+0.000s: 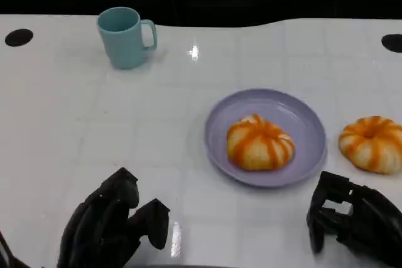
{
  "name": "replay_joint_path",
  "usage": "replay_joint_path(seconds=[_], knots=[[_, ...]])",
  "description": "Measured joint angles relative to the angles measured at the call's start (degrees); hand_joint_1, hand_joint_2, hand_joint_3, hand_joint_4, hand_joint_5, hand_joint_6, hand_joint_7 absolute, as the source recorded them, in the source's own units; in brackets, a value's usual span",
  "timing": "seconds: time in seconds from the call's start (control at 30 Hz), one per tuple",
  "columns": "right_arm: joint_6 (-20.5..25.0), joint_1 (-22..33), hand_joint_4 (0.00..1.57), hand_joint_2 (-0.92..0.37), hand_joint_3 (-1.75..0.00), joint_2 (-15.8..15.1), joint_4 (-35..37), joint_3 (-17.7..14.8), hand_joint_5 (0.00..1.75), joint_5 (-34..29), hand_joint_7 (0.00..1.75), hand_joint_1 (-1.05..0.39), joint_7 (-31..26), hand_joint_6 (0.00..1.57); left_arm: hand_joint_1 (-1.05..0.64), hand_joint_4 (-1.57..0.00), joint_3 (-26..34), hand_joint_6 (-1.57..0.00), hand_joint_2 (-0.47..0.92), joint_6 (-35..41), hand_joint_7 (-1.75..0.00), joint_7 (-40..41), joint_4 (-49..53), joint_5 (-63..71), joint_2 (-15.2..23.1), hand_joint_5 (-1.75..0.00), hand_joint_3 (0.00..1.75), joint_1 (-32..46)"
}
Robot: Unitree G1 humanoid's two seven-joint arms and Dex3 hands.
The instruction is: Grasp the bread from the table and place it into the plate.
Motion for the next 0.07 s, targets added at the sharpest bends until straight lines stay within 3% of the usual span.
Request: replay_joint_path(seconds=[0.07], knots=[[0.09, 0.22, 0.71, -0.92, -0.22, 0.00, -0.41, 0.07, 1.75, -0.16, 1.60, -0.61, -0.60, 0.64, -0.71, -0.93, 0.08, -0.74, 0.92, 0.08, -1.56, 0.02, -0.04, 0.01, -0.42, -1.75, 0.13, 0.11]])
